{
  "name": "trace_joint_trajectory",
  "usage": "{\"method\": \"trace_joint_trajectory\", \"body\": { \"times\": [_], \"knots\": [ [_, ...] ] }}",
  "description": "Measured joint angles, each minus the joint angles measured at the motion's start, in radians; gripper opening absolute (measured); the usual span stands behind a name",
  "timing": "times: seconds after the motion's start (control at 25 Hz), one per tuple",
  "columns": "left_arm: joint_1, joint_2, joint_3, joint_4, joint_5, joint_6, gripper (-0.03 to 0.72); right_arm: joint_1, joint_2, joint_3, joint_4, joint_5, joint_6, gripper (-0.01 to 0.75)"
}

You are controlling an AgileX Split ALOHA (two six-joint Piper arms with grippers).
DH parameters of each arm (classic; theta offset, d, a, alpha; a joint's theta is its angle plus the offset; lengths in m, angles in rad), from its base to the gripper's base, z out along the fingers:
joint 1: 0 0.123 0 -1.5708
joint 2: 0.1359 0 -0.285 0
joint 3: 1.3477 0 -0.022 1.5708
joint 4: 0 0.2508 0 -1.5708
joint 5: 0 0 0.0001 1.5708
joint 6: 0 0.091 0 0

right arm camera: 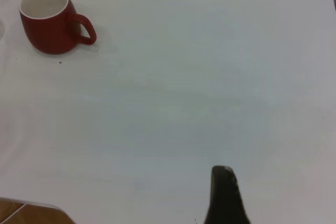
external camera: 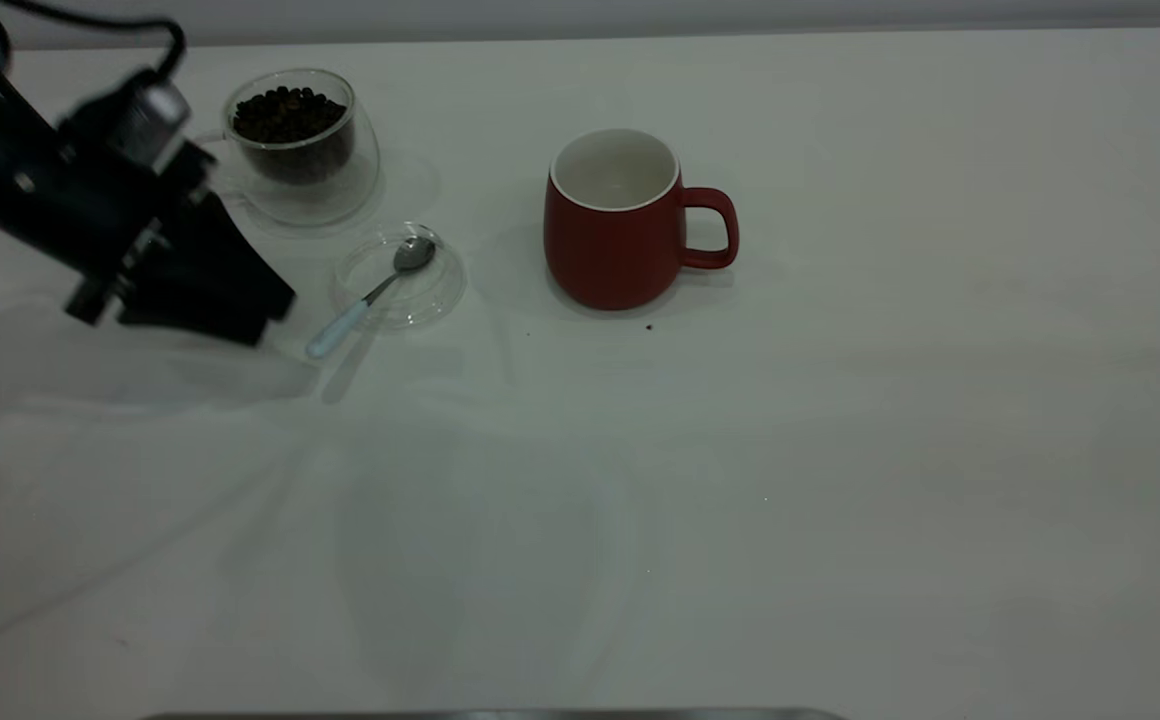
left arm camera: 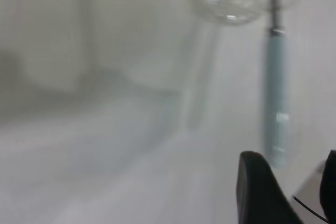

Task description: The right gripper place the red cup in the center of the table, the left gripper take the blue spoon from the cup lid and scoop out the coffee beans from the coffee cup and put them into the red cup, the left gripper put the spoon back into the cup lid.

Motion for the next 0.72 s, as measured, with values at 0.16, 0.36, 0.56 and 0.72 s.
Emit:
{"method": "trace_joint_trajectory", "body": {
  "times": [0.16, 0.36, 0.56, 0.72],
  "knots": [
    [0.027, -0.148, 0.000, -0.005, 0.123, -0.025, 0.348, 0.000, 0.000, 0.000, 0.000, 0.000, 0.000, 0.550],
    [0.042, -0.429, 0.001, -0.075, 0.249, -0.085, 0.348, 0.000, 0.000, 0.000, 0.000, 0.000, 0.000, 0.550],
    [0.043, -0.745, 0.001, -0.021, 0.224, -0.183, 0.348, 0.000, 0.000, 0.000, 0.000, 0.000, 0.000, 0.549],
    [0.043, -0.934, 0.002, 0.237, 0.207, -0.440, 0.348, 0.000, 0.000, 0.000, 0.000, 0.000, 0.000, 0.549]
  ]
}}
